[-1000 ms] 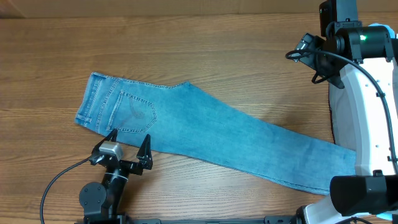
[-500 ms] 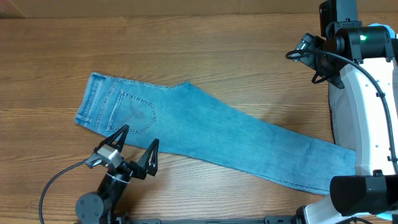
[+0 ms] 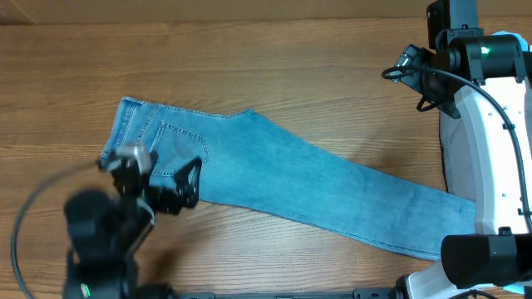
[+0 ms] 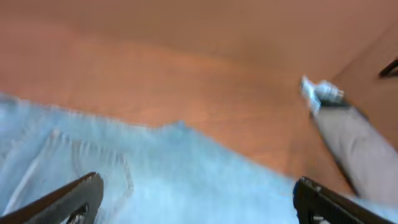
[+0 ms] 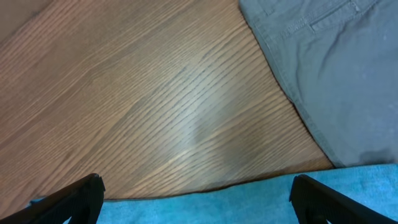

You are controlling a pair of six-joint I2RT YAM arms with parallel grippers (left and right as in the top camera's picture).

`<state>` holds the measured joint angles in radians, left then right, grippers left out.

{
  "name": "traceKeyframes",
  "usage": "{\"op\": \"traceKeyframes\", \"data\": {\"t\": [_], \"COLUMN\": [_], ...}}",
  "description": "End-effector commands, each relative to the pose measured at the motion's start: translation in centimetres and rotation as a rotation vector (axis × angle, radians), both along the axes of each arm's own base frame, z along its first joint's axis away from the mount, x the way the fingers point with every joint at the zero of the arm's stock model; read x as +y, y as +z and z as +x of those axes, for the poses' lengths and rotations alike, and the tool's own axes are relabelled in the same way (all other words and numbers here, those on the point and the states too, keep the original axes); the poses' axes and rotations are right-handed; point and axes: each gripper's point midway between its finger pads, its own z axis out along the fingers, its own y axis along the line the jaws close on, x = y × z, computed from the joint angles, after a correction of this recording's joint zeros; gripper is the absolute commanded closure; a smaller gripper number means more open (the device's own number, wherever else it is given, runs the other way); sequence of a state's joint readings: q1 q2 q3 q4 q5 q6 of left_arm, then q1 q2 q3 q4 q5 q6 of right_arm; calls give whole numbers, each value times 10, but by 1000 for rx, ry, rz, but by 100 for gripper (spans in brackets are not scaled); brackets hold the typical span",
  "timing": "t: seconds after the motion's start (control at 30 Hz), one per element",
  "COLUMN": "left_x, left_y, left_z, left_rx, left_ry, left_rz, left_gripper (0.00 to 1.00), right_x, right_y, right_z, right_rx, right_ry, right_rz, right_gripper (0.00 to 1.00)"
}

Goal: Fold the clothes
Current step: 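Grasp the jeans waistband with the left gripper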

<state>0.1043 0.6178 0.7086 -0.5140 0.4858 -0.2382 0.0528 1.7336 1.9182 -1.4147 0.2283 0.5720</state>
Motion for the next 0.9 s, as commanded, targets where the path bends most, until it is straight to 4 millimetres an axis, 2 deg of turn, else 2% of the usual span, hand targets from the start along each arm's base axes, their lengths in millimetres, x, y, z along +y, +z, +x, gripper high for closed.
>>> {"op": "traceKeyframes", "data": {"t": [0.0, 0.03, 0.17, 0.27, 0.33, 0.5, 0.63, 0.7, 0.87], "left_x": [2, 4, 23, 53, 71, 126, 152, 159, 161], "left_y": [1, -6, -58, -92, -105, -137, -153, -161, -184], "left_z": [36, 46, 81, 101, 108, 103, 96, 90, 86], "left_rx": [110, 148, 313, 430, 489, 621, 669, 705, 784], "left_ry": [-77, -76, -9, 133, 200, 368, 437, 458, 483], "left_rz": [116, 113, 144, 119, 75, -18, -50, -68, -107], "left_gripper": [0, 0, 0, 0, 0, 0, 0, 0, 0], "right_x": [-4, -4, -4, -4, -4, -4, -4, -4, -4], "right_y": [4, 4, 4, 4, 4, 4, 4, 4, 4], "right_z": [0, 0, 0, 0, 0, 0, 0, 0, 0], "right_rx": [-15, -15, -15, -15, -15, -15, -15, -15, -15], "right_ry": [-14, -14, -14, -14, -14, -14, -14, -14, -14], "right_rz": [-10, -10, -10, -10, -10, -10, -10, -10, -10], "right_gripper": [0, 0, 0, 0, 0, 0, 0, 0, 0]}}
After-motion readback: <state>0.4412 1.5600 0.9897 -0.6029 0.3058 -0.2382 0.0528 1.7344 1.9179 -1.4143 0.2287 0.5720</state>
